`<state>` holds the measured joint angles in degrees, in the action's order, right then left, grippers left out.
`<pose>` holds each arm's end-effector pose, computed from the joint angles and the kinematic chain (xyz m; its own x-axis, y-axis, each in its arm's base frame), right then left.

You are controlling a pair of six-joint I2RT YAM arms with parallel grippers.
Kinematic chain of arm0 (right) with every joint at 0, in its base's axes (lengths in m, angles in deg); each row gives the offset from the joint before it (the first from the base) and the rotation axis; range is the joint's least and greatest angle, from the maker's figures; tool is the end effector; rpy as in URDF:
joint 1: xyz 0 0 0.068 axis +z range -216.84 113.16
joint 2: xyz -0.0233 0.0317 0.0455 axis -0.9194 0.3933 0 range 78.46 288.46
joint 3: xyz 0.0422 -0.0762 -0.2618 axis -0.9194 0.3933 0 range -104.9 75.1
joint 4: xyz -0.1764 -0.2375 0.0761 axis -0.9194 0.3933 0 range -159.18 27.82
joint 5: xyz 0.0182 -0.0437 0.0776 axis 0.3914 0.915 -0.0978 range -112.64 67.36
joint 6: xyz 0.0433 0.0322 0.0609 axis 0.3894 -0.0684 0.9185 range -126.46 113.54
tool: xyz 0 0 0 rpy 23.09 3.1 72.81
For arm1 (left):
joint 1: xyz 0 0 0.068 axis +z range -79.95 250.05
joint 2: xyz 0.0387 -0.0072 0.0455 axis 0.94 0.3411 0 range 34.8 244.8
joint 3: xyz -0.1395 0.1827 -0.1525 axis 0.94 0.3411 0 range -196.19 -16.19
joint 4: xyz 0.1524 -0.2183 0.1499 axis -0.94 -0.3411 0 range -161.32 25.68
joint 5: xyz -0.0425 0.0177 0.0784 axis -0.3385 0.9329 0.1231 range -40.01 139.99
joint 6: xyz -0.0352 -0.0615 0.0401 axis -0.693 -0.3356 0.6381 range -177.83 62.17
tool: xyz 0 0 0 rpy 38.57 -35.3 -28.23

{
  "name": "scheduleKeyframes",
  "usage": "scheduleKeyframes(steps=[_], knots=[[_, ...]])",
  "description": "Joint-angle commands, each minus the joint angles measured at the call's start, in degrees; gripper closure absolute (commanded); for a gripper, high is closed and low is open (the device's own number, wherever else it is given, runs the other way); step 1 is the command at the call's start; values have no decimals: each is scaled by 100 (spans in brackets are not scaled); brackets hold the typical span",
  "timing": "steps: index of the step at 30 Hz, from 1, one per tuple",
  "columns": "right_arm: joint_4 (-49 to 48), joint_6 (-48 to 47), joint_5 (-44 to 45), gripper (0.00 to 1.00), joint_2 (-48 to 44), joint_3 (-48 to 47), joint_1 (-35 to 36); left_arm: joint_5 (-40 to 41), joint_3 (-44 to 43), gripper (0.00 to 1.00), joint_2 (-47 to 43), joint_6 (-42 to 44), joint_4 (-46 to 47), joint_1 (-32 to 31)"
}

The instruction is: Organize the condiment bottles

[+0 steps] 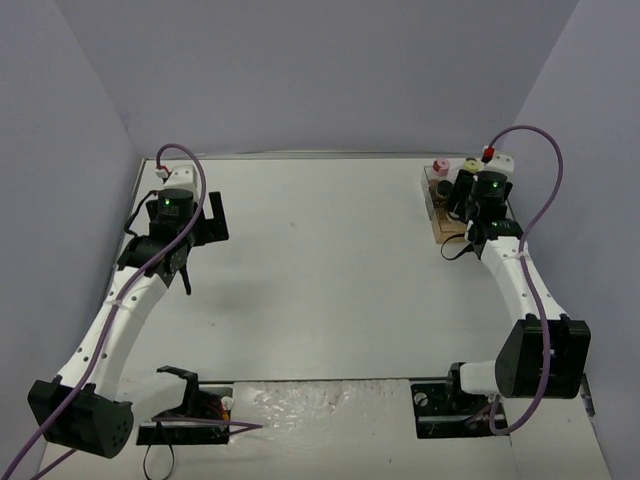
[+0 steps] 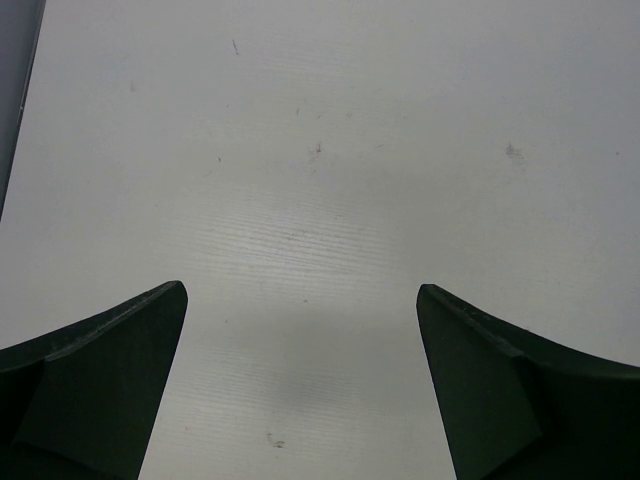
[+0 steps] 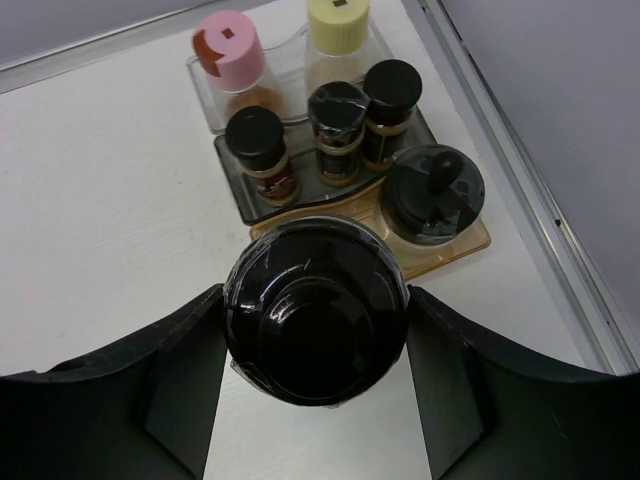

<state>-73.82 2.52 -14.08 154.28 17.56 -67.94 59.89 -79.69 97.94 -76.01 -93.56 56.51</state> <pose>0.3896 -0.0180 0.3042 -0.2072 0.1584 -0.9654 0.1983 0.9731 0.1171 0.3102 -0.0622 0.3443 -0.4724 -0.2023 -0.8578 -0.0664 0.9787 -0.1943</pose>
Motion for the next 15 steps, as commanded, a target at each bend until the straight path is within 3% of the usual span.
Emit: scheduleKeyframes(steps=[1,15], knots=[[-612,165,11,100,485,-428,-191,-20,-255,3,-94,46,296,63],[-1786,417,415,100,1297,-233,-277,-45,-259,3,-170,51,271,63]])
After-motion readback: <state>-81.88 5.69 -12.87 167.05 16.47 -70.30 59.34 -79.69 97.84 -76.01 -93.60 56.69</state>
